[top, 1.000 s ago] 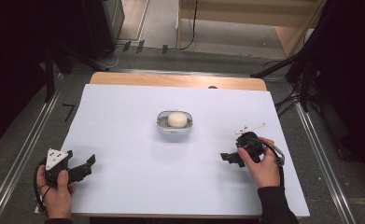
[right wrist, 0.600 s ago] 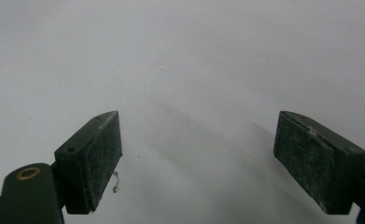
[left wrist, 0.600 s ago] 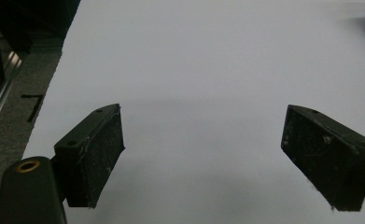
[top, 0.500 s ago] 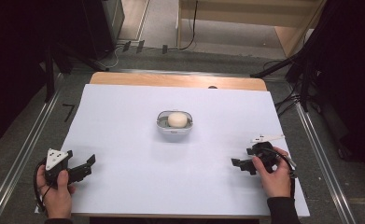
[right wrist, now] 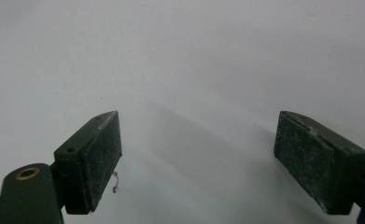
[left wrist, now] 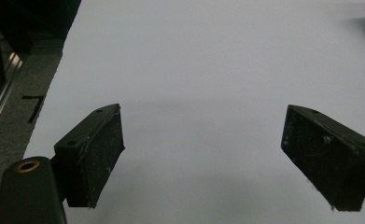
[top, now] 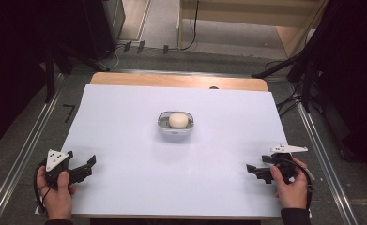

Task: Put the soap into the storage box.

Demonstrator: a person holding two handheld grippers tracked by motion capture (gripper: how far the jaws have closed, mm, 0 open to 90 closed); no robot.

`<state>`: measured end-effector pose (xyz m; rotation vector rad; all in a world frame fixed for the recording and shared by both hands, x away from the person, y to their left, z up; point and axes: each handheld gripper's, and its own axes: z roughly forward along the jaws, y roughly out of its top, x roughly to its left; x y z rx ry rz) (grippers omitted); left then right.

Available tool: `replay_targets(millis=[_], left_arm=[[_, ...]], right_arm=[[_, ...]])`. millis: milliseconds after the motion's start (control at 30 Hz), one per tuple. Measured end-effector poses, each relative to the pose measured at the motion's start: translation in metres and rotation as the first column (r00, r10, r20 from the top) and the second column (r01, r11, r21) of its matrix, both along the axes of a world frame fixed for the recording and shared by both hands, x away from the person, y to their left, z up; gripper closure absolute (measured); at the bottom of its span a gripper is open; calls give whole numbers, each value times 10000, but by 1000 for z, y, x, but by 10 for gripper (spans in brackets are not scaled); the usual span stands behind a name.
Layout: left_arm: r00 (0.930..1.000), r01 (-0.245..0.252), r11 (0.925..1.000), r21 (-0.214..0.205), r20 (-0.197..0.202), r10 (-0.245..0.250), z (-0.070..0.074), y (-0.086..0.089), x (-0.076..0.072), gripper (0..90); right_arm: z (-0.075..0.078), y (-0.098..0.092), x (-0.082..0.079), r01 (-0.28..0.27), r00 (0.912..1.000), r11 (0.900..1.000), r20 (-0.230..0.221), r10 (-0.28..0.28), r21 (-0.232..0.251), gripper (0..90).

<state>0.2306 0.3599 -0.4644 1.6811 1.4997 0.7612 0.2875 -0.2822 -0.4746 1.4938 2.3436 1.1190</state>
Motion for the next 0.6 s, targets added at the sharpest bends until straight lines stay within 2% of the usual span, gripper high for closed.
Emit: replay_targets(millis=[200, 233, 467, 600], left_arm=[[10000, -22, 10000, 9, 18, 22, 0, 0, 0, 140], [10000, -26, 10000, -28, 41, 26, 0, 0, 0, 140], [10000, -8, 10000, -7, 32, 8, 0, 0, -1, 140], [10000, 3, 10000, 15, 31, -3, 0, 0, -1, 140]], right_arm=[[-2, -11, -8, 143, 9999, 9997, 95, -145, 179, 156], [-3, -16, -12, 277, 9994, 9991, 208, -284, 325, 156], [-6, -31, -25, 605, 9975, 9973, 341, -620, 419, 154], [-8, -46, -34, 959, 9945, 9925, 345, -987, 753, 151]])
